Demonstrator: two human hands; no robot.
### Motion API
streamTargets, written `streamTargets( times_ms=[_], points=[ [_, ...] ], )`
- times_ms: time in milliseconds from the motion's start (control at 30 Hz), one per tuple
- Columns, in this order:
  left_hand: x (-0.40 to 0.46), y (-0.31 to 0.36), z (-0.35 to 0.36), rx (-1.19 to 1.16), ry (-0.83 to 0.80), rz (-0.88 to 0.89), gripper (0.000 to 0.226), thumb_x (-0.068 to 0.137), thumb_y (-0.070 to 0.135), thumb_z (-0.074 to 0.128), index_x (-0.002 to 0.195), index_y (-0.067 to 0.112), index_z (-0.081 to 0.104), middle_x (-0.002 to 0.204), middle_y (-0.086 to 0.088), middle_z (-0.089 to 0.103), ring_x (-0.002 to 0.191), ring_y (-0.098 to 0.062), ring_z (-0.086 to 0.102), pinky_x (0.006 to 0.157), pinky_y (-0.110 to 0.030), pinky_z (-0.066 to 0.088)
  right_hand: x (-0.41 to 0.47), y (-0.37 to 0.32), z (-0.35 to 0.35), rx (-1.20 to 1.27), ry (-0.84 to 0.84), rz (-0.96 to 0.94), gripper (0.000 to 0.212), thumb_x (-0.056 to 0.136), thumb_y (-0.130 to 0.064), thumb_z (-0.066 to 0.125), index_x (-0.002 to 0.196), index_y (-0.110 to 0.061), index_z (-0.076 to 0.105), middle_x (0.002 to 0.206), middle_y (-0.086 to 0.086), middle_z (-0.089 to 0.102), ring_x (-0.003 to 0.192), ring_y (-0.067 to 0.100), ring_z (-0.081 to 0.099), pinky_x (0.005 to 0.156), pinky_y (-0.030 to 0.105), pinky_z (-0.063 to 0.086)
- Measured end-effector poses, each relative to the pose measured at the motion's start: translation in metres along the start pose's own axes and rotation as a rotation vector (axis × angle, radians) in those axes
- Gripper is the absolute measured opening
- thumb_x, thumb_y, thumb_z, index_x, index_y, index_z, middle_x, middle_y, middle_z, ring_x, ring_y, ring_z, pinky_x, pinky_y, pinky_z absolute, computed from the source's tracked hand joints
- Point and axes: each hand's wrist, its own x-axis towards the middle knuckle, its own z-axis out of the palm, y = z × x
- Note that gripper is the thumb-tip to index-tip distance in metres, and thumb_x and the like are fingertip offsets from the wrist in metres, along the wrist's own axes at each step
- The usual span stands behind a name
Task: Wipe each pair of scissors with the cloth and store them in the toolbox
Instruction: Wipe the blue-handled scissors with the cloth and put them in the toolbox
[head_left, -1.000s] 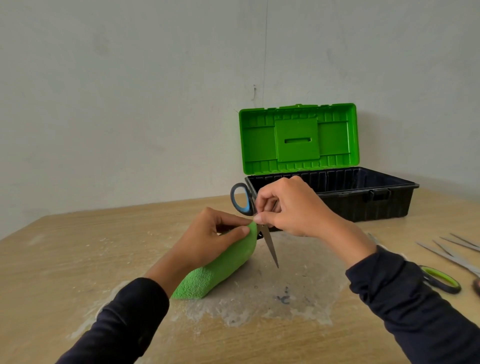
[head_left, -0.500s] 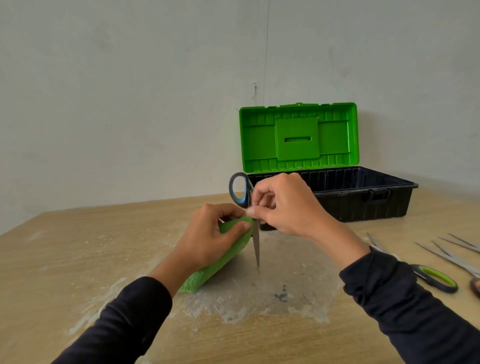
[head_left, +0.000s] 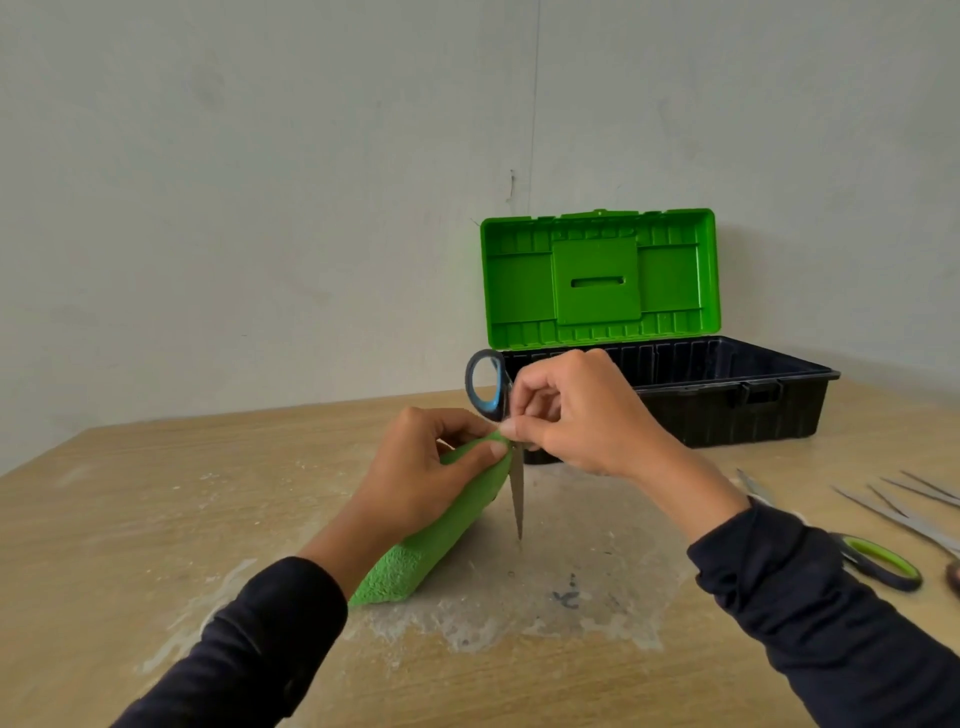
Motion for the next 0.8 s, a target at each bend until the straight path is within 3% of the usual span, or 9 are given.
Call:
streamTargets(
  times_ms=[300, 533, 667, 800],
  points=[
    [0.002, -0.002, -0.012, 0.038, 0.001, -0.014, 0.009, 0.080, 0.026, 0.069, 0.086, 0.022, 0.073, 0.078, 0.008, 0.071, 0.074, -0.008, 0.063, 0.070, -0.027, 0.050, 0.001, 0.010, -0.017, 0.107, 0.041, 0.070, 0.020, 0.074, -0.013, 0.076, 0.062, -0.020, 0.061, 0.058, -0.003, 0.064, 0.052, 0.010, 0.066, 0.055, 0.028, 0.056],
    [0.001, 0.005, -0.004, 0.015, 0.025, -0.013, 0.013, 0.078, 0.028, 0.070, 0.089, 0.023, 0.074, 0.080, 0.012, 0.071, 0.071, -0.001, 0.060, 0.070, -0.023, 0.049, 0.000, 0.001, -0.007, 0.060, 0.000, 0.007, 0.018, 0.073, -0.014, 0.076, 0.063, -0.022, 0.063, 0.059, -0.009, 0.063, 0.057, 0.009, 0.064, 0.060, 0.033, 0.058],
    [0.001, 0.006, -0.005, 0.052, -0.004, 0.020, 0.014, 0.080, 0.028, 0.068, 0.091, 0.022, 0.074, 0.082, 0.012, 0.072, 0.073, -0.001, 0.062, 0.068, -0.017, 0.048, 0.000, 0.001, -0.008, 0.088, 0.019, 0.014, 0.013, 0.072, -0.015, 0.077, 0.065, -0.017, 0.066, 0.061, -0.003, 0.066, 0.059, 0.013, 0.067, 0.061, 0.039, 0.058],
    [0.001, 0.005, -0.009, 0.020, 0.034, 0.011, 0.020, 0.078, 0.025, 0.070, 0.095, 0.016, 0.074, 0.093, 0.007, 0.073, 0.082, 0.003, 0.065, 0.072, -0.009, 0.048, 0.000, 0.006, -0.015, 0.124, 0.057, 0.055, 0.014, 0.072, -0.013, 0.077, 0.064, -0.013, 0.066, 0.060, 0.001, 0.067, 0.056, 0.015, 0.067, 0.059, 0.035, 0.059]
  ],
)
